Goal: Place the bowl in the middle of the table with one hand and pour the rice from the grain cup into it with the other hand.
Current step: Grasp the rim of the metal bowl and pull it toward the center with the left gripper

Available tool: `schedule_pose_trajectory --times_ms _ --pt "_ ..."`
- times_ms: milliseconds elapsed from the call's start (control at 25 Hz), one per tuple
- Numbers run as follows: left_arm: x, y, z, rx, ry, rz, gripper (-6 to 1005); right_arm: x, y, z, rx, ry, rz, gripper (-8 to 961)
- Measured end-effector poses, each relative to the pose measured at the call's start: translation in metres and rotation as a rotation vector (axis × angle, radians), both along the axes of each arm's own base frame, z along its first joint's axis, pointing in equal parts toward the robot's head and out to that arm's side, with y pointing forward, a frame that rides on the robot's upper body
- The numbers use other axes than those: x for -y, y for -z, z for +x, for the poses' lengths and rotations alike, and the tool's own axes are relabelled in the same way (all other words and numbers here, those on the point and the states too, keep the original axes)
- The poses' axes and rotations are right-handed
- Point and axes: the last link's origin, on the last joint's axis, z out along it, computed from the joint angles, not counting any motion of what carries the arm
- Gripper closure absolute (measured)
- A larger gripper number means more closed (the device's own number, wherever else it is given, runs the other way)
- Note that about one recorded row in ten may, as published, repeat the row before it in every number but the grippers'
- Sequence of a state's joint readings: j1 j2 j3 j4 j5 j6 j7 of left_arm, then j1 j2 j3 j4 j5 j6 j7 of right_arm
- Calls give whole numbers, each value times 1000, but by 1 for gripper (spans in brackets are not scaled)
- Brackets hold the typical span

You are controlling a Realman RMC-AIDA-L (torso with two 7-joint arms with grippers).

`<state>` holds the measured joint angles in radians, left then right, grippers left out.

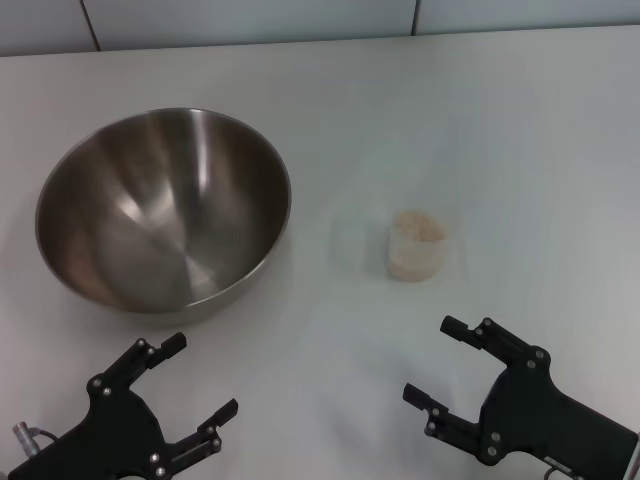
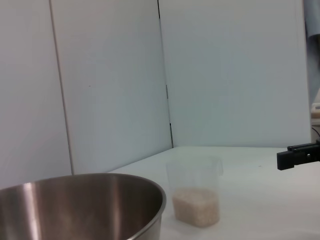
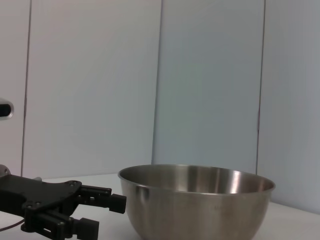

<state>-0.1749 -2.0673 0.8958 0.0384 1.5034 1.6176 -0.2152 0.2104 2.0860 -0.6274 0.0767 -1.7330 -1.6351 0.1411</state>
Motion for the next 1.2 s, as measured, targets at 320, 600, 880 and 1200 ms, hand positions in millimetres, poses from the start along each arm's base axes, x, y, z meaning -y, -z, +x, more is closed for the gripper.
schedule_pose_trajectory --times_ms 320,600,880,1200 --pt "0 0 0 -1 -1 0 162 -1 4 3 27 13 -16 186" --pt "0 0 1 3 2 1 181 -2 4 1 17 9 -12 186" --pt "0 -1 0 3 1 3 200 -2 4 1 21 8 -14 187" --pt "-17 -85 -14 170 -72 266 221 -2 4 1 19 8 -12 187"
